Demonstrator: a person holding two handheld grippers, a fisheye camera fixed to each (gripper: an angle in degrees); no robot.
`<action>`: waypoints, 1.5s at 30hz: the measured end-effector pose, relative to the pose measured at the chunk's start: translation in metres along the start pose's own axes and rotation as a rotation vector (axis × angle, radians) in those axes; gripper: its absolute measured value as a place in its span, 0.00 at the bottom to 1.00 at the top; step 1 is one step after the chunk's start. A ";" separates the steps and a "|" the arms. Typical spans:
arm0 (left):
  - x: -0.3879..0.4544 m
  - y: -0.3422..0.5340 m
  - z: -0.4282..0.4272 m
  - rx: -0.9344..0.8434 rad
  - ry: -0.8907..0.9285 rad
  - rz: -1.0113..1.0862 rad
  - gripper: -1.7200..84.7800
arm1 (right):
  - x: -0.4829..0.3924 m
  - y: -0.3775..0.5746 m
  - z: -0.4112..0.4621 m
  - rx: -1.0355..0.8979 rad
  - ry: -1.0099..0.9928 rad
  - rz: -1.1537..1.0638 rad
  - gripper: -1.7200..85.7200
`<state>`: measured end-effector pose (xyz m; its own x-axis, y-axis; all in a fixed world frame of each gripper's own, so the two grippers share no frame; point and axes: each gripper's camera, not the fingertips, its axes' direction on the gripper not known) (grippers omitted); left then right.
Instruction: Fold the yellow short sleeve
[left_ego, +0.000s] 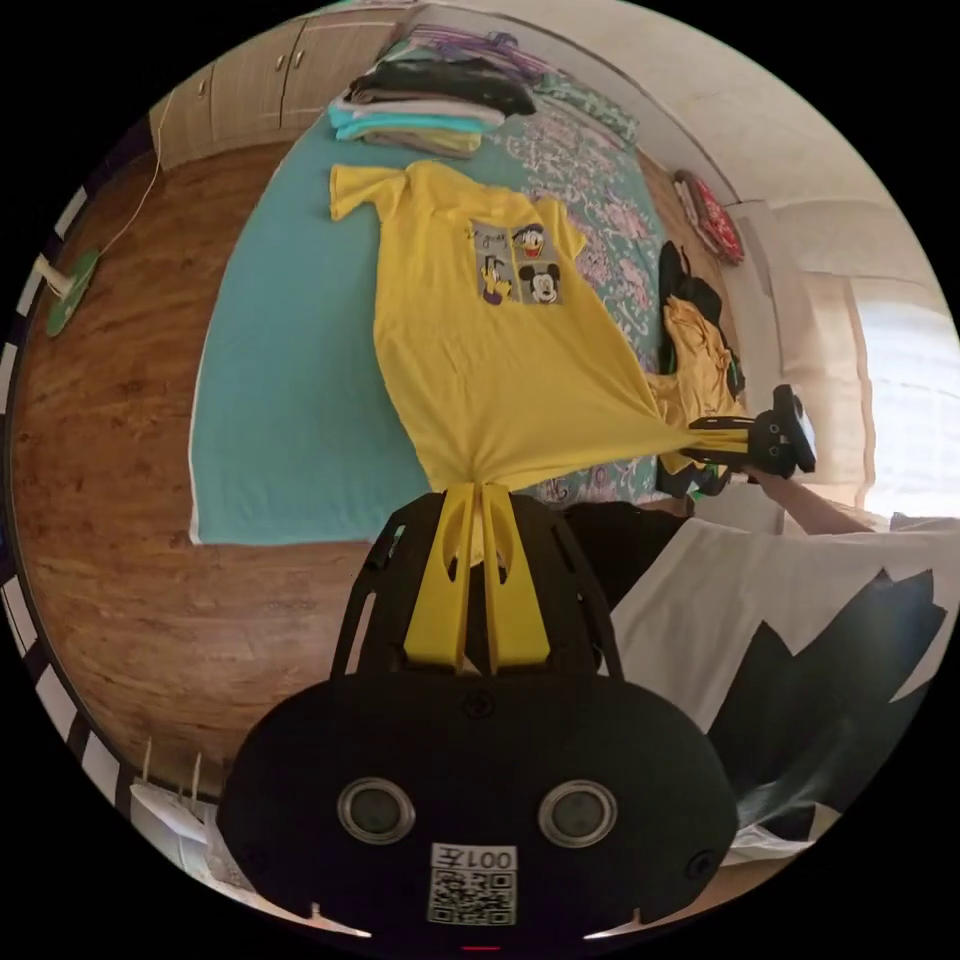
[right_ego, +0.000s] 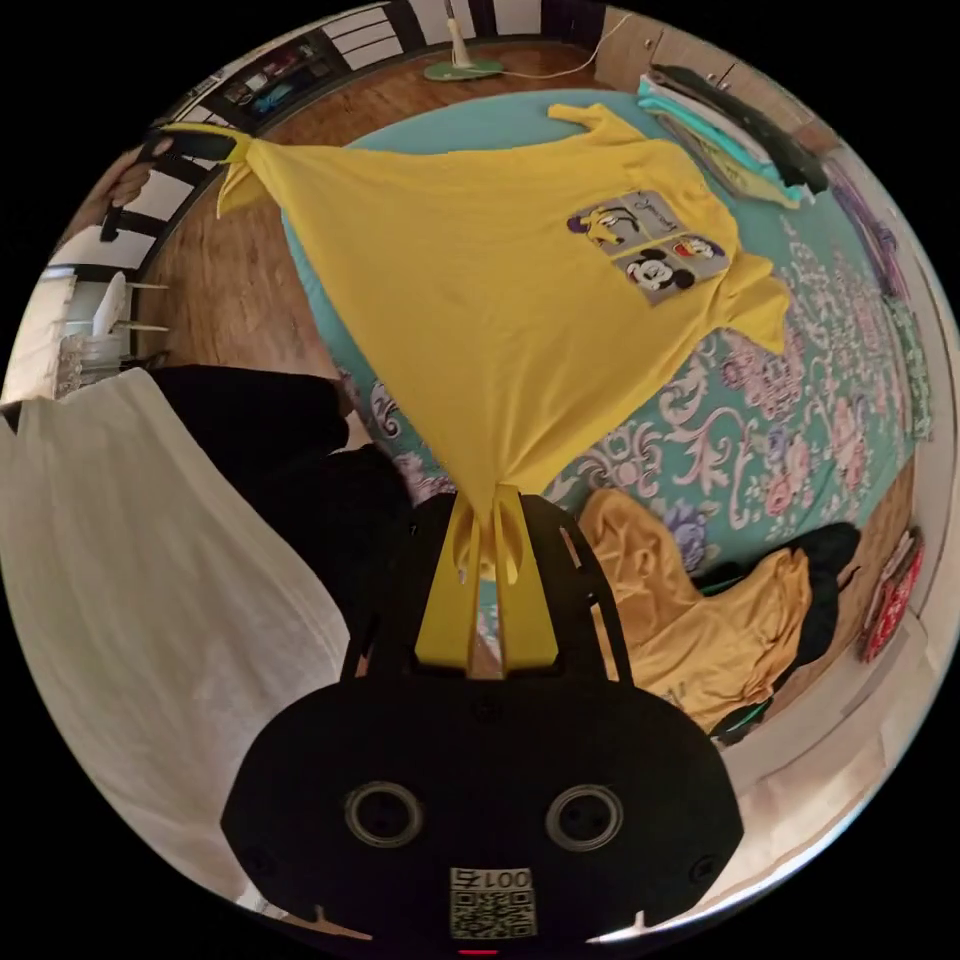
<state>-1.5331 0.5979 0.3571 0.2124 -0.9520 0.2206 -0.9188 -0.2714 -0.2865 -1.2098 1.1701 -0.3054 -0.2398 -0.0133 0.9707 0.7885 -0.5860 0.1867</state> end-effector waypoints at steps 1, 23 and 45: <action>-0.007 0.008 -0.001 -0.018 0.024 -0.015 0.01 | 0.006 -0.001 0.004 -0.006 -0.042 0.024 0.05; 0.136 -0.110 -0.412 0.660 -0.185 0.594 0.01 | 0.284 0.037 -0.399 0.876 0.082 0.260 0.04; 0.009 0.090 -0.185 0.023 0.227 0.359 0.01 | 0.133 0.110 -0.059 0.237 -0.451 0.253 0.04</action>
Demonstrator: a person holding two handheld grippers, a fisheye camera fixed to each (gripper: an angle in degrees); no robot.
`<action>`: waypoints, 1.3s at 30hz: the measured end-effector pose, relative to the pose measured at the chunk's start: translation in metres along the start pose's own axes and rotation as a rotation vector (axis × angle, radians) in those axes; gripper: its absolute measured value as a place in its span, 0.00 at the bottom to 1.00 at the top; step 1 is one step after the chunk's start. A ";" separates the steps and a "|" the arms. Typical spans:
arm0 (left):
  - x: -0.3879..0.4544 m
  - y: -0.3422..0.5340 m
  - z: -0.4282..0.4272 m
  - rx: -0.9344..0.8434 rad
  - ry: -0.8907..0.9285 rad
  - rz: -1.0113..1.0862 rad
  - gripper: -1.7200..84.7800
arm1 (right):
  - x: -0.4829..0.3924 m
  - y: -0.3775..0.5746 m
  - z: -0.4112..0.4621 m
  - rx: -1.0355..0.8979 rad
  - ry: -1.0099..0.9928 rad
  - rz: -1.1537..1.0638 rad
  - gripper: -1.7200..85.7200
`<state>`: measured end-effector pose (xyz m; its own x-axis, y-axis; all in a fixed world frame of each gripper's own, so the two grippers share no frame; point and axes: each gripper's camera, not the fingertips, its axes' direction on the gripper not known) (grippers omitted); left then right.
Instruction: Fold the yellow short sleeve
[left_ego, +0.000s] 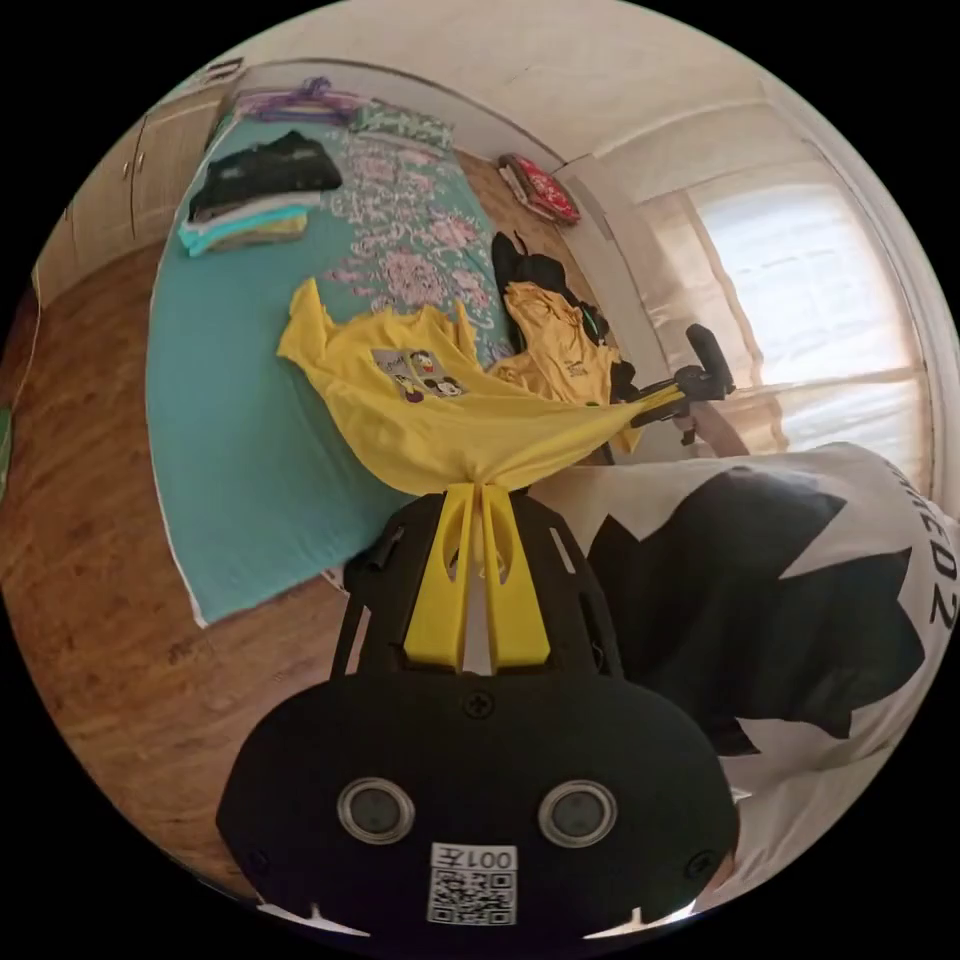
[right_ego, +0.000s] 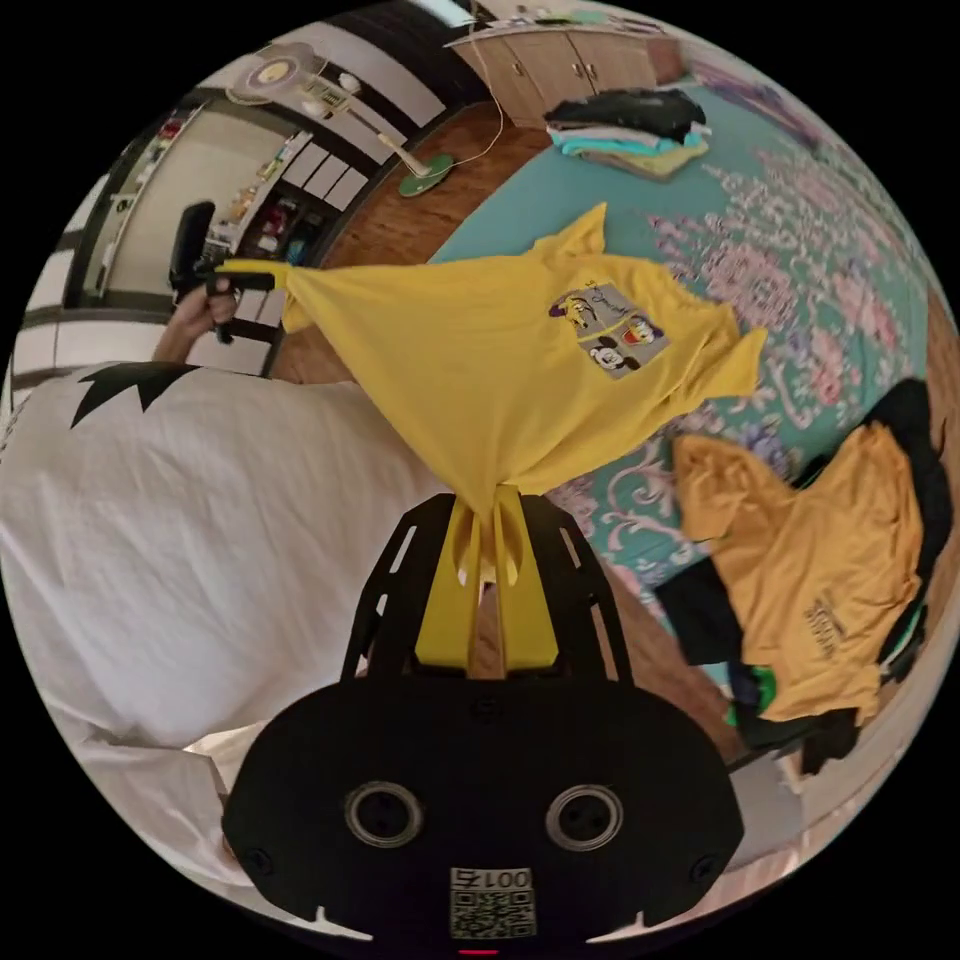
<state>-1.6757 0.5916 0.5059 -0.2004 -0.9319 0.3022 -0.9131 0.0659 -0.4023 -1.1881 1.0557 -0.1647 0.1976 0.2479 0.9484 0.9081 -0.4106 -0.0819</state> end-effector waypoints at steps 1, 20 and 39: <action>-0.005 0.006 0.005 -0.027 0.041 -0.038 0.01 | 0.008 0.007 0.007 -0.017 -0.055 0.023 0.04; 0.036 -0.301 -0.220 0.433 -0.301 0.102 0.01 | 0.068 -0.163 -0.295 0.479 0.709 0.003 0.04; 0.014 -0.246 -0.210 0.246 -0.449 0.356 0.01 | 0.050 -0.043 -0.264 0.348 0.760 -0.275 0.04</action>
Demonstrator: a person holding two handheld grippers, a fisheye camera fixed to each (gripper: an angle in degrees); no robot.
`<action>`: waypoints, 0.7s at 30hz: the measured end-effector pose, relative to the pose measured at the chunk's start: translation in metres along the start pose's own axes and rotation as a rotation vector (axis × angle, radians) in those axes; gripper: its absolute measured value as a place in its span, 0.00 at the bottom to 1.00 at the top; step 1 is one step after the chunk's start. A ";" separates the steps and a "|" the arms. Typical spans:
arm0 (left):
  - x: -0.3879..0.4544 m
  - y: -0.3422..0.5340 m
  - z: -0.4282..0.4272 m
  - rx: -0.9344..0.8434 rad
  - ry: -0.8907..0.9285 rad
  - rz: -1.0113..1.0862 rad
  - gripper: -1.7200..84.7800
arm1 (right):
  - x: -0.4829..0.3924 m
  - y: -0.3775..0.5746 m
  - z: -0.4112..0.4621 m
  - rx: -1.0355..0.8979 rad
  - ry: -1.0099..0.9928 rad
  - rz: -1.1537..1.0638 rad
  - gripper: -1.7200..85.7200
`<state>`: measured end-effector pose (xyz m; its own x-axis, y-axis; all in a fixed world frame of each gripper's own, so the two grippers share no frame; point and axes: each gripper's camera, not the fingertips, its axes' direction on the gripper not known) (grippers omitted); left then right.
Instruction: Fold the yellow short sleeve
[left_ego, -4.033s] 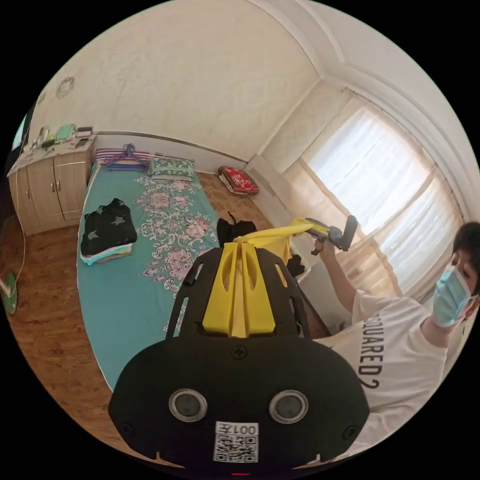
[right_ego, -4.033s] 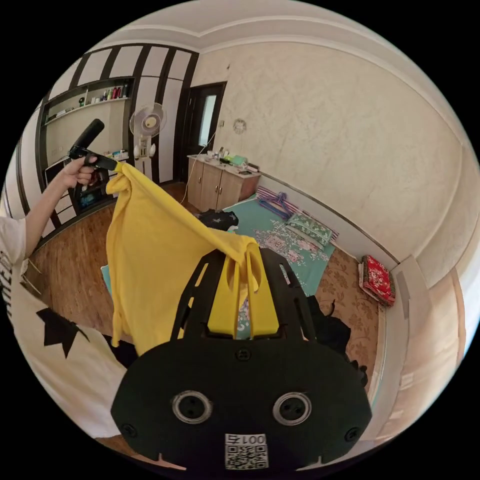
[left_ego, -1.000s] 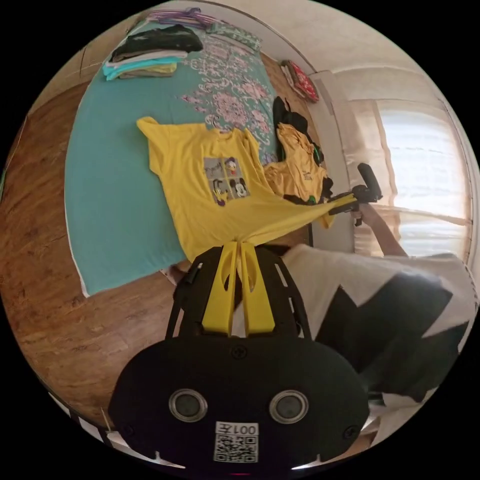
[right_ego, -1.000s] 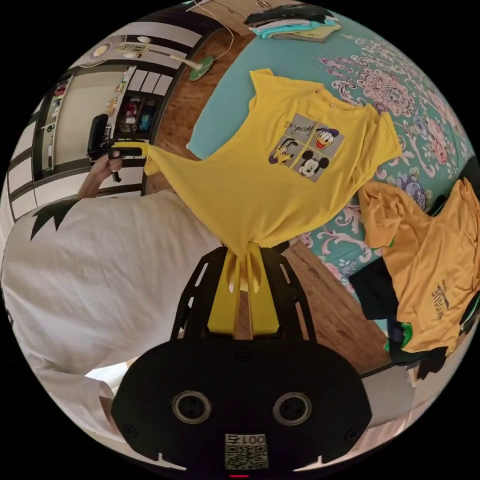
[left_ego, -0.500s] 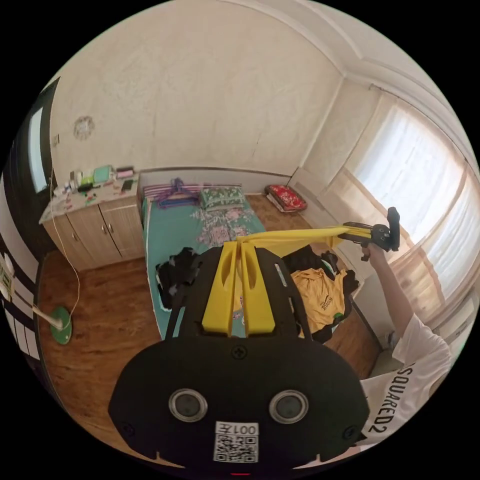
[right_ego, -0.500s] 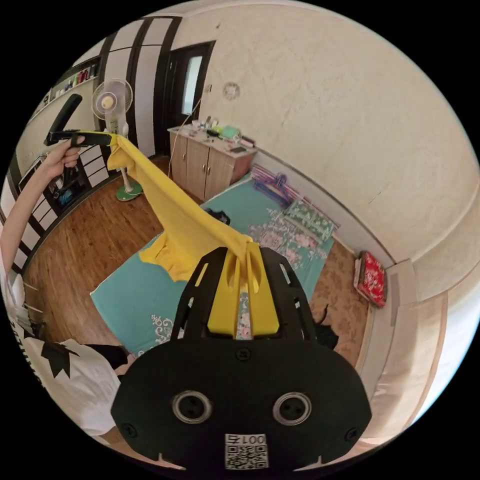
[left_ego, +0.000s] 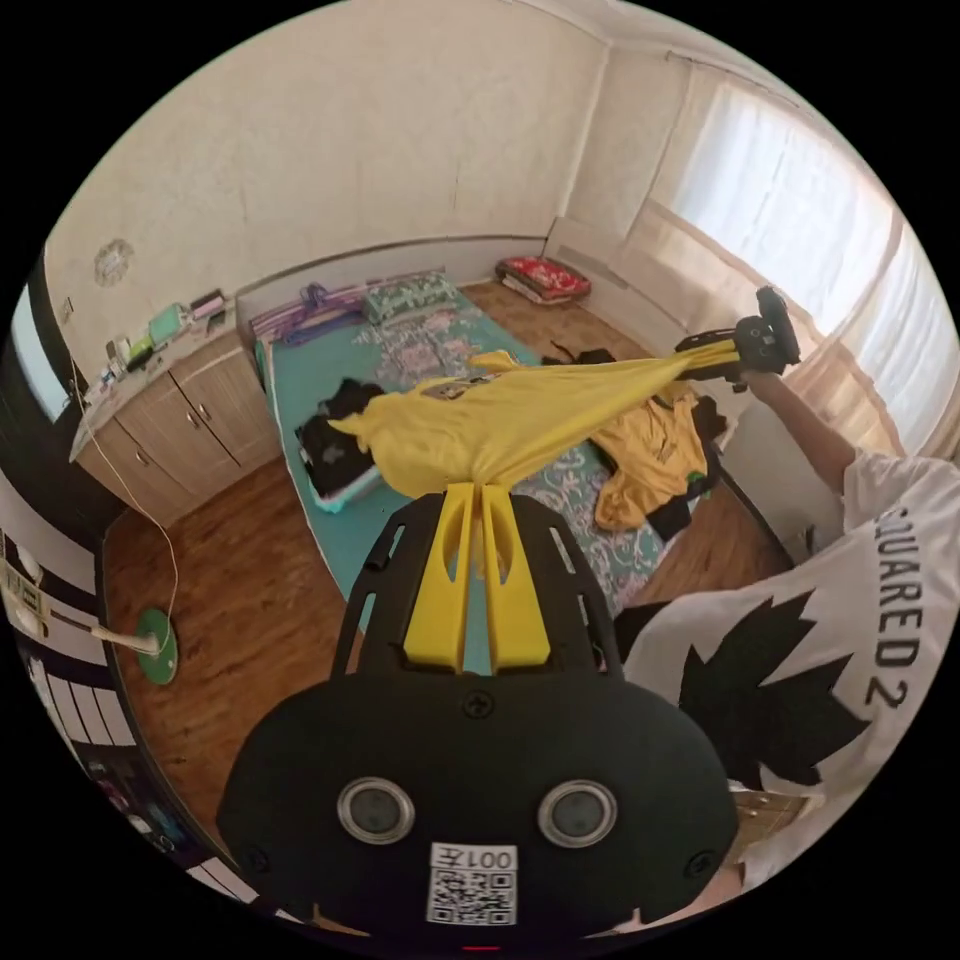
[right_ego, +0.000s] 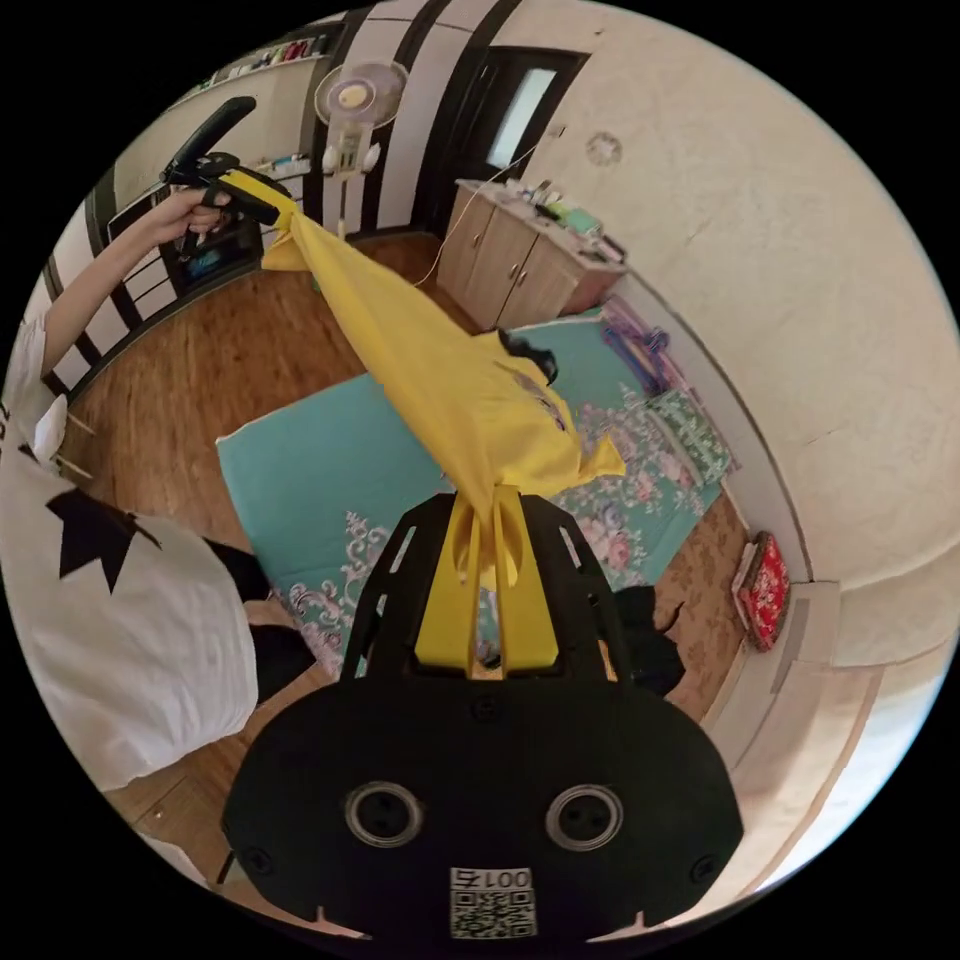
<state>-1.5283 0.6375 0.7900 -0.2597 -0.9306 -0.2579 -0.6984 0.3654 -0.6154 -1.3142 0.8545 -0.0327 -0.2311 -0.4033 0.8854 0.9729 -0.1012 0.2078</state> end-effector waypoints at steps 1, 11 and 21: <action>-0.002 0.014 0.019 -0.032 0.021 -0.023 0.01 | -0.006 0.014 0.021 -0.047 -0.026 0.008 0.04; -0.037 0.091 0.182 -0.386 0.041 -0.382 0.01 | -0.047 0.116 0.197 -0.400 -0.189 0.080 0.04; -0.100 0.069 0.201 -0.532 0.127 -0.437 0.01 | 0.004 0.162 0.177 -0.490 -0.376 0.153 0.04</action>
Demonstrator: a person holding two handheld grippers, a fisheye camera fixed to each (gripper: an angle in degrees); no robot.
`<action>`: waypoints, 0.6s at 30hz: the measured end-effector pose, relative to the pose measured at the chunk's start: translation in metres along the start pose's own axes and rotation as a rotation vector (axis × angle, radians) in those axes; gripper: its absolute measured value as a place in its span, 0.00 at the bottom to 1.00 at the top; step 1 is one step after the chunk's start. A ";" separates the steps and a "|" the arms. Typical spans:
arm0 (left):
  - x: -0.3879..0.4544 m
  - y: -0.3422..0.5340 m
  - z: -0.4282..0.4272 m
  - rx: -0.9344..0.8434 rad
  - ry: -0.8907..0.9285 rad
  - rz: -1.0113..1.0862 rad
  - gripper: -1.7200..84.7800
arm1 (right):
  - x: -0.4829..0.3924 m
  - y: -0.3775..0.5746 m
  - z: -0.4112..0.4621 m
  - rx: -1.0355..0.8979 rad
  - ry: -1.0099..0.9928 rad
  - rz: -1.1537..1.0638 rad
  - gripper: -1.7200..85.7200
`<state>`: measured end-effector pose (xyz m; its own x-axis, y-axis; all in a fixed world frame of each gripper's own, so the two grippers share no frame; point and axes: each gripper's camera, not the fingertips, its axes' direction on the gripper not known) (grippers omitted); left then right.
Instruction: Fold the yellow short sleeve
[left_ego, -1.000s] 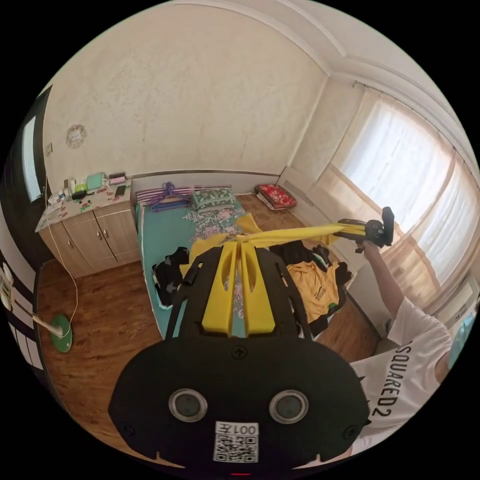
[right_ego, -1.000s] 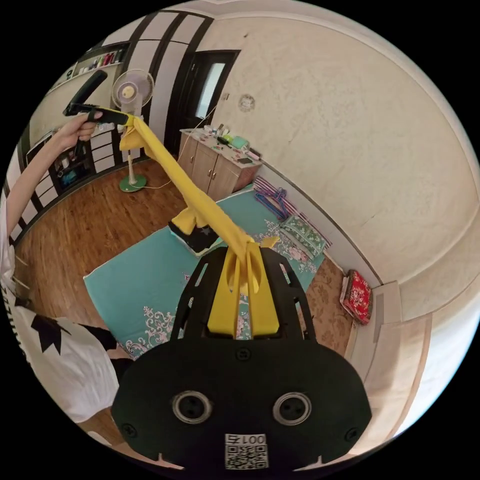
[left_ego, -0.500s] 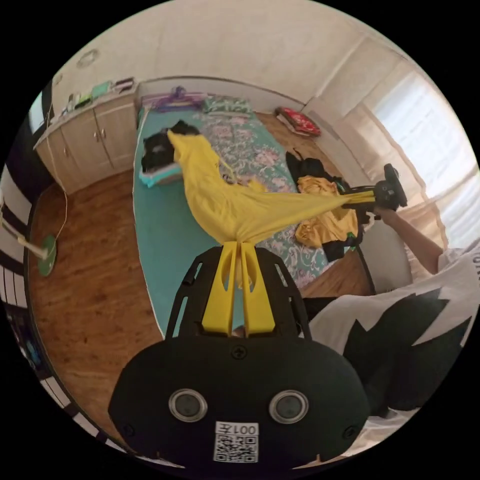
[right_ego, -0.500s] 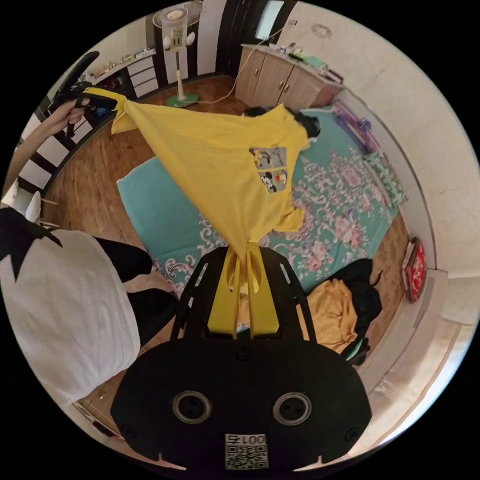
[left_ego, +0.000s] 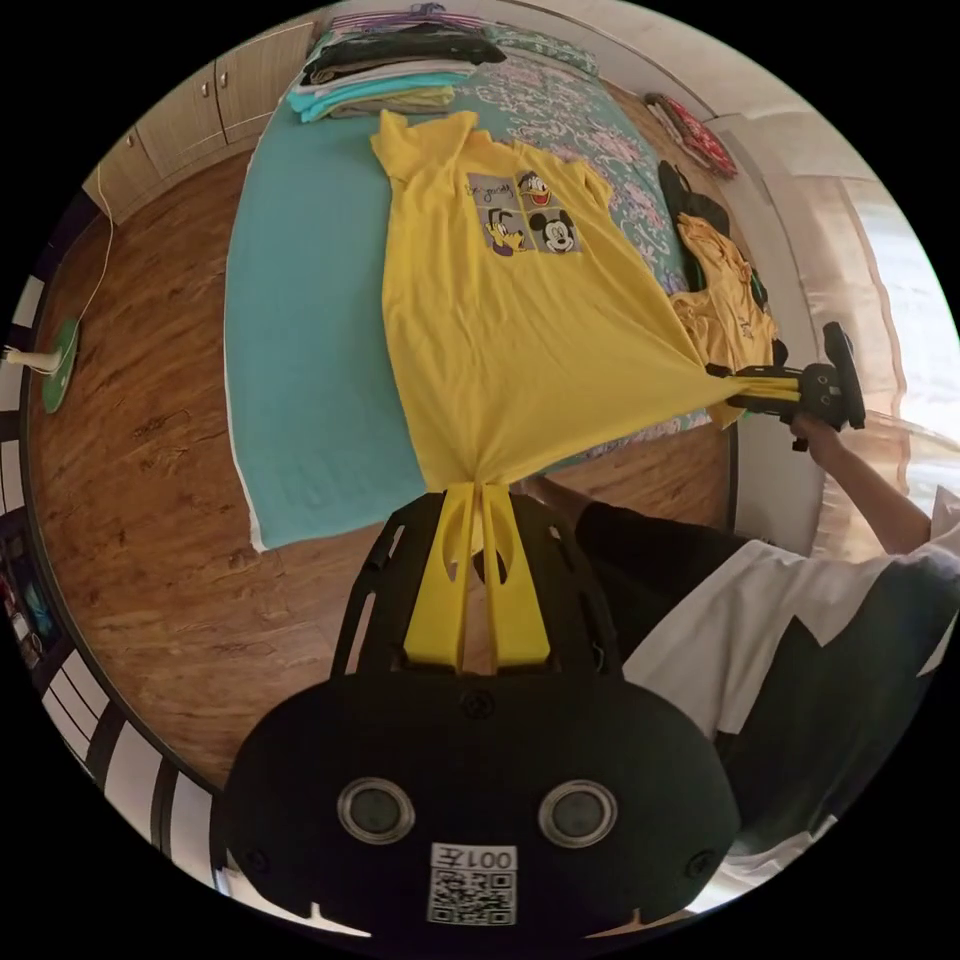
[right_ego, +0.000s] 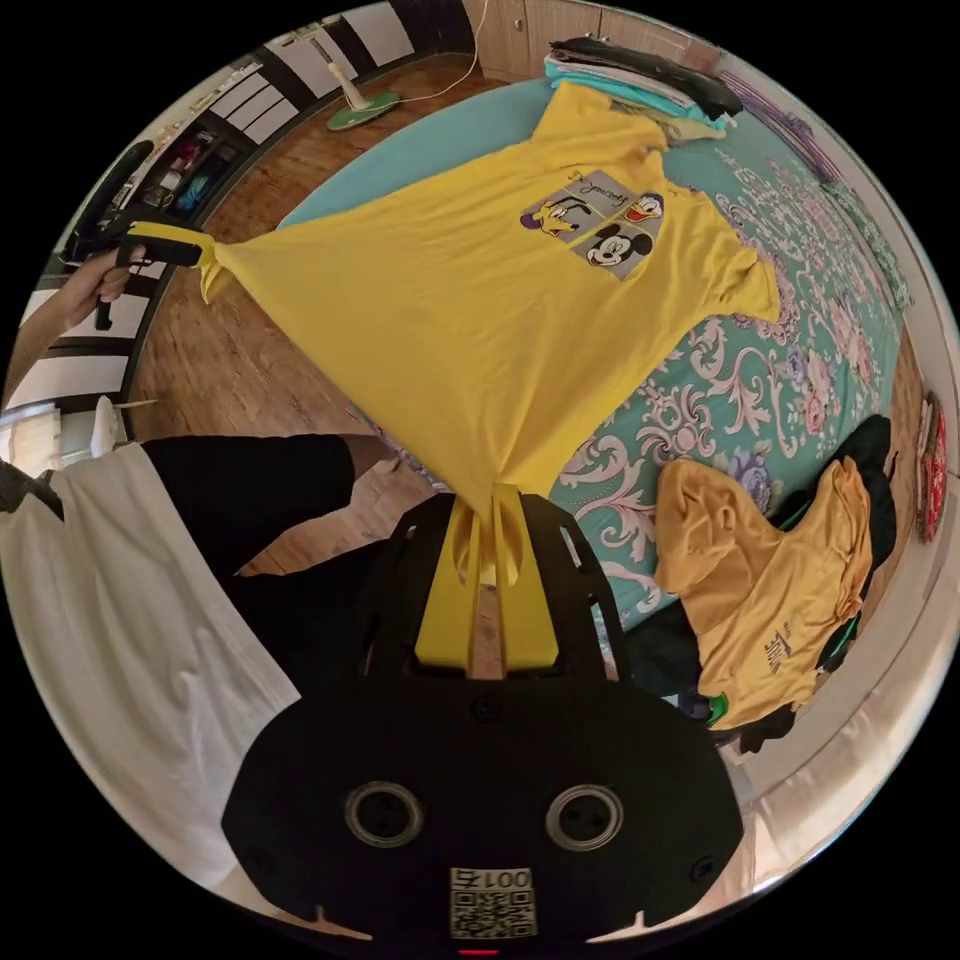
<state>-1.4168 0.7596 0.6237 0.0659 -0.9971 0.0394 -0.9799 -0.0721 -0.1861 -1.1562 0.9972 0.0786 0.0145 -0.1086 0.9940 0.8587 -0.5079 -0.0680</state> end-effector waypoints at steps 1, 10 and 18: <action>-0.002 -0.007 -0.003 -0.020 -0.017 0.012 0.01 | 0.007 0.005 -0.008 -0.005 -0.018 0.008 0.04; -0.028 -0.061 -0.005 -0.118 -0.047 -0.054 0.01 | 0.047 0.039 -0.042 -0.050 -0.068 0.059 0.06; -0.065 -0.100 -0.013 -0.274 -0.078 -0.267 0.02 | 0.105 0.089 -0.088 -0.137 -0.181 0.148 0.05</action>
<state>-1.3252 0.8323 0.6525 0.3288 -0.9441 -0.0256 -0.9398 -0.3297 0.0898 -1.1236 0.8652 0.1689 0.2369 -0.0422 0.9706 0.7632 -0.6101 -0.2127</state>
